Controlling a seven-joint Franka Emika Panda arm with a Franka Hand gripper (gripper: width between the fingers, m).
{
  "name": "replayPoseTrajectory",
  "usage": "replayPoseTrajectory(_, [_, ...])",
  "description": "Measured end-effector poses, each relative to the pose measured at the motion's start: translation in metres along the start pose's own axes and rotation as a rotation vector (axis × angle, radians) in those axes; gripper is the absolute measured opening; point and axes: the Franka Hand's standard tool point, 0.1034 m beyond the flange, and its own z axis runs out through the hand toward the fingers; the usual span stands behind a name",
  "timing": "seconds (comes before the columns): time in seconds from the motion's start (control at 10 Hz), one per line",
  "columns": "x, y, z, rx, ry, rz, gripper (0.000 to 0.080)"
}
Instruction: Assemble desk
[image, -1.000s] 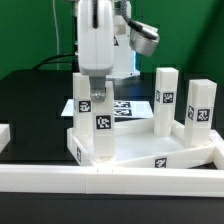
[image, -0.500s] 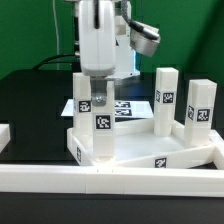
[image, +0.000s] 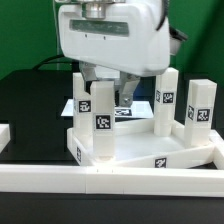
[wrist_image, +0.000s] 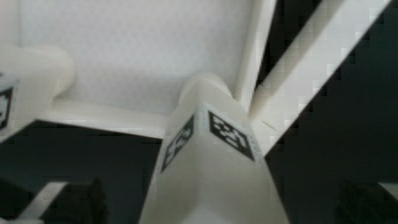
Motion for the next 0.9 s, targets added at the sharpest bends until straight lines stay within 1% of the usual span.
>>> replayPoseTrajectory(0.4, [0.0027, 0.0019, -0.001, 0.001, 0.001, -0.388, 0.0649])
replayPoseTrajectory(0.9, [0.0025, 0.0024, -0.0008, -0.028, 0.009, -0.754, 0.0649])
